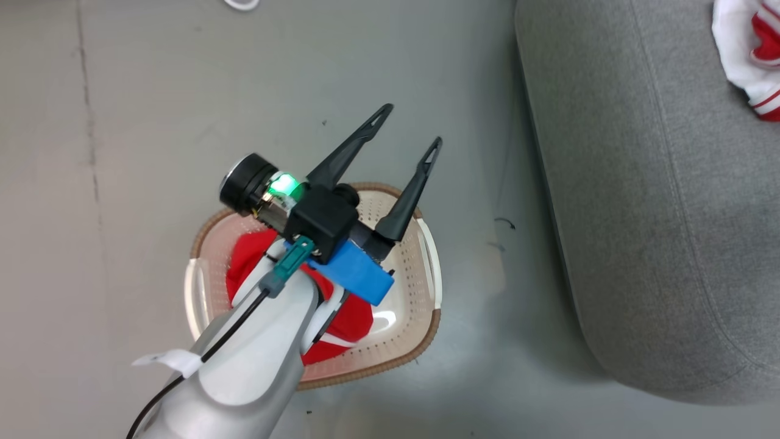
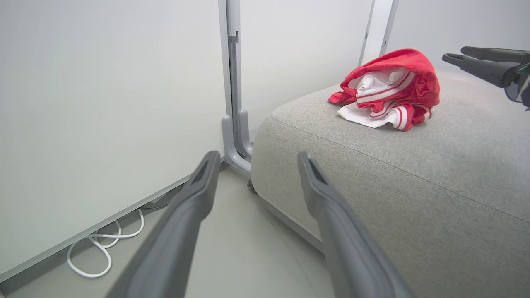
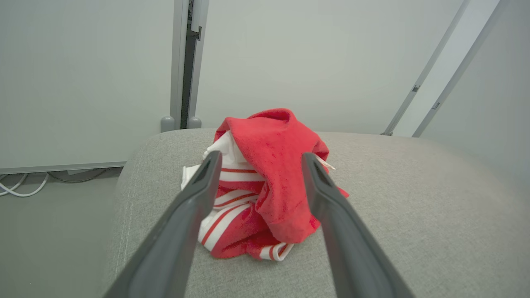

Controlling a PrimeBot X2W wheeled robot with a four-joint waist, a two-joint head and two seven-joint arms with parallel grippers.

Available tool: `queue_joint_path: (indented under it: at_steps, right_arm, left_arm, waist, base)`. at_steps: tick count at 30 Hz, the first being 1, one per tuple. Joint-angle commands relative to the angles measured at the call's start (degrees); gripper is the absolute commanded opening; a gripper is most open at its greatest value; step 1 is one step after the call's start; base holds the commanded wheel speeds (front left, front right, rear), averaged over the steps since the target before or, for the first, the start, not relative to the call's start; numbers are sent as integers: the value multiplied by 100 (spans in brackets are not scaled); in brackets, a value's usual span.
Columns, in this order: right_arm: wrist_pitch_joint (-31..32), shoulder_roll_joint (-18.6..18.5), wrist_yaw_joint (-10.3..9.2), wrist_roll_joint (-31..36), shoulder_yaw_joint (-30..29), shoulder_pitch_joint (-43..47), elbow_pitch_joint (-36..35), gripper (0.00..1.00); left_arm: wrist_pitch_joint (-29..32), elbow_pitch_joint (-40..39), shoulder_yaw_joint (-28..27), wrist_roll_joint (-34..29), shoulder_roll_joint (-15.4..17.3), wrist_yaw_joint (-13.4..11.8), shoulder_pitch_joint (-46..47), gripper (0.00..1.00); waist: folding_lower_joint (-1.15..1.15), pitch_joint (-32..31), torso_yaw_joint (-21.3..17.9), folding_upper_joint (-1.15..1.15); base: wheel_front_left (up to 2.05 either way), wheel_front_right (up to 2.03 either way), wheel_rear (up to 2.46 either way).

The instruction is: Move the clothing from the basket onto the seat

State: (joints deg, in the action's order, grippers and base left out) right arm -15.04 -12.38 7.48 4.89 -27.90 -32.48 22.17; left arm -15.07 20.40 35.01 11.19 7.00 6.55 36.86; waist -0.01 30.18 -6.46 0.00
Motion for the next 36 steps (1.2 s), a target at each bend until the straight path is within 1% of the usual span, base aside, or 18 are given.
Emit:
queue_joint_path:
  at_steps: [1,7,10,13,17,24,30,36]
  right_arm:
    - [-22,62,3,-20,66,148,-106,100]
    - [-22,389,3,-231,806,710,-962,100]
    - [-22,505,2,-281,1205,925,-1208,100]
    - [-22,625,2,-388,1480,1103,-1395,100]
    - [-22,726,2,-476,1749,1335,-1521,100]
    - [-22,872,2,-558,2024,1852,-1616,100]
    - [-22,927,2,-684,2198,2265,-1559,100]
    - [-22,945,2,-823,2280,2508,-1457,100]
  left_arm:
    - [-16,-45,-75,19,10,-37,-90,100]
    - [-16,-268,-610,36,49,-143,-666,100]
    - [-16,-458,-900,-21,56,-193,-999,100]
    - [-16,-659,-1227,-80,32,-241,-1297,100]
    - [-16,-826,-1667,-116,-33,-301,-1693,100]
    - [-16,-910,-2247,-260,-149,-257,-2208,100]
    - [-16,-870,-2589,-345,-234,-195,-2582,100]
    - [-16,-830,-2798,-436,-281,-106,-2832,100]
  waist:
    - [1,-271,104,0]
    - [1,-780,292,0]
    - [1,-1021,410,0]
    - [1,-1263,546,0]
    - [1,-1540,738,0]
    - [1,-1954,1038,0]
    - [1,-2230,1154,0]
    - [1,-2365,1176,0]
  base:
    - [0,0,0]
    - [0,0,0]
    - [0,0,0]
    - [0,0,0]
    - [0,0,0]
    - [0,0,0]
    - [0,0,0]
    - [0,0,0]
